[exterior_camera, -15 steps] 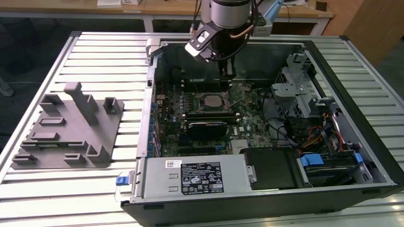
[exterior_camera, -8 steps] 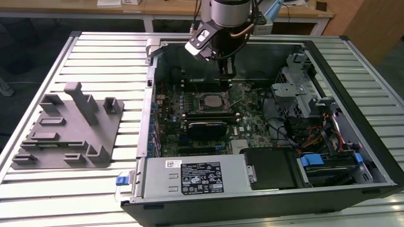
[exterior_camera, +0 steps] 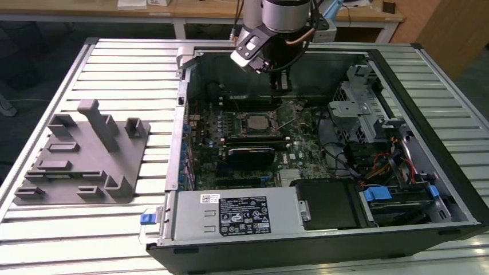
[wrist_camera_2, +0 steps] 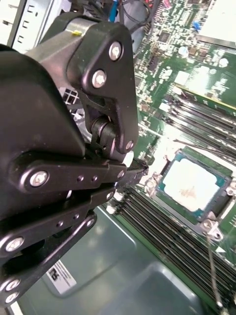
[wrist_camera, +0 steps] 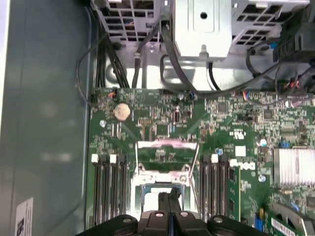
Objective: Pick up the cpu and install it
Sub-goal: 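Close the cpu cover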
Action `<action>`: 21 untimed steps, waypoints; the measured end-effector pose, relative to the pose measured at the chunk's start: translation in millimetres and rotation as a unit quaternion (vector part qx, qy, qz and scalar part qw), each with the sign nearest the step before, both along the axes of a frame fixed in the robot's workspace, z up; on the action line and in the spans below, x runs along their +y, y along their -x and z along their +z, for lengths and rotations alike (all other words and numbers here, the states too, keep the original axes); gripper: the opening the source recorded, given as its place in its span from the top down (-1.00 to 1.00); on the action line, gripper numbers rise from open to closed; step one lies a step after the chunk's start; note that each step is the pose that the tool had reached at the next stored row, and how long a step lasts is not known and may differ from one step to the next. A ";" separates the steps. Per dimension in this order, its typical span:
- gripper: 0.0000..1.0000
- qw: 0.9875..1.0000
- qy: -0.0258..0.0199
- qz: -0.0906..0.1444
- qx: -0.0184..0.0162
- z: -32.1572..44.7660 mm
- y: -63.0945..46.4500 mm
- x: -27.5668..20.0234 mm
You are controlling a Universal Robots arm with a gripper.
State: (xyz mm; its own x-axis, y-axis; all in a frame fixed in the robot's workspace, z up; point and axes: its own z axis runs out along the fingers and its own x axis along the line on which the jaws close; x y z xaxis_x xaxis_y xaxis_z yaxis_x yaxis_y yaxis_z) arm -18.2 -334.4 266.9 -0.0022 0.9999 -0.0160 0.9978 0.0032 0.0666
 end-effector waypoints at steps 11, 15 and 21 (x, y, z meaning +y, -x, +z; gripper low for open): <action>0.79 1.000 0.000 0.000 0.000 0.0 -26.0 0.7; 0.79 1.000 0.000 0.000 0.000 -0.1 -34.2 0.8; 0.79 1.000 0.000 0.000 0.001 -0.7 -41.4 1.0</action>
State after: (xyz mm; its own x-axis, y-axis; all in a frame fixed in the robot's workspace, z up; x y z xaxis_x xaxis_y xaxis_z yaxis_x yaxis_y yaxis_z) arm 23.3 -333.4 266.3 -0.0021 0.9999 -0.0152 0.9979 0.0031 0.0654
